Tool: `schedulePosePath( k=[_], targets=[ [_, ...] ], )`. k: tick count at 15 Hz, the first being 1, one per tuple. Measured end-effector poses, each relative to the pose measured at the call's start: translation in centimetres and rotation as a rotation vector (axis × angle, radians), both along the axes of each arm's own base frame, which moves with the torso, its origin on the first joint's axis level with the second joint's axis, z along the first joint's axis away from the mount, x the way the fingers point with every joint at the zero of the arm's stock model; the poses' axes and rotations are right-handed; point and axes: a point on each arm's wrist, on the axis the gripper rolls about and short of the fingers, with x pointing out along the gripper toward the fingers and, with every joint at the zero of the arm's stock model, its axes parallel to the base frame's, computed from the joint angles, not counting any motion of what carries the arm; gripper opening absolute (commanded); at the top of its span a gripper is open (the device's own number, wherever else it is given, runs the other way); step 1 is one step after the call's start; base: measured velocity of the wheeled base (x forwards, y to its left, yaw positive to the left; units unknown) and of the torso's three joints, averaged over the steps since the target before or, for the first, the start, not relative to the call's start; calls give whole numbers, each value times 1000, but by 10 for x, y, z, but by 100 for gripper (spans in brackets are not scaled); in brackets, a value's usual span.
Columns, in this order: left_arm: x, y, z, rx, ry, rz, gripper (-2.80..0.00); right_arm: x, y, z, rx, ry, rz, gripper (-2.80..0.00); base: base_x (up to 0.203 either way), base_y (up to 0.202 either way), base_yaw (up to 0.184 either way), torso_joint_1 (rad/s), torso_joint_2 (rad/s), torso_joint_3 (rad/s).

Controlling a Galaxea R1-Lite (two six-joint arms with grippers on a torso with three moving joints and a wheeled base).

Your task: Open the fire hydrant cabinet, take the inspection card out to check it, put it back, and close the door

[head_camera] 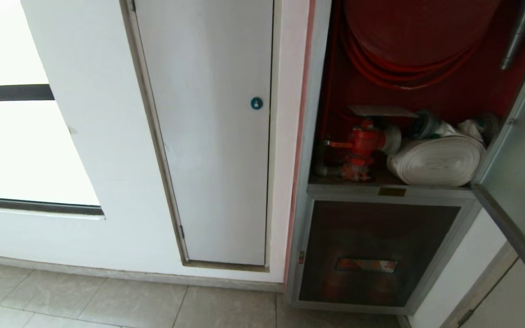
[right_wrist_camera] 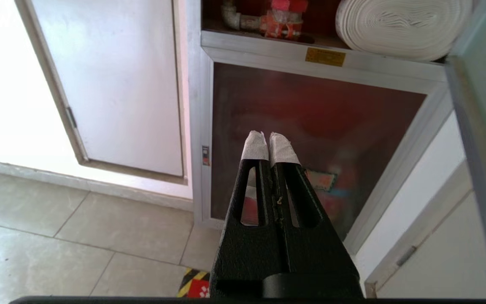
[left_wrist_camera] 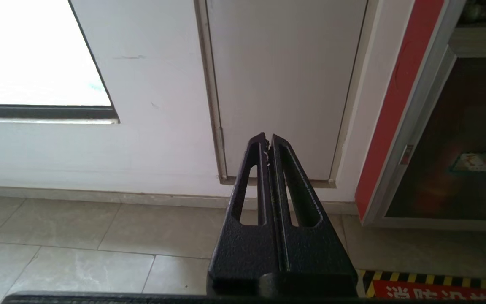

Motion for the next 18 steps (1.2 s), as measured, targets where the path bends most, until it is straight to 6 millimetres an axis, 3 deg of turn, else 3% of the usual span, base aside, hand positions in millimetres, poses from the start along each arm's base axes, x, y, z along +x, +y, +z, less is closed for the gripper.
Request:
schedulePosePath(
  k=[18],
  targets=[
    [0,0,0,0,0,1,-280,0,0,0,0,0,0,-280,195,0,-1,2,2,3]
  ],
)
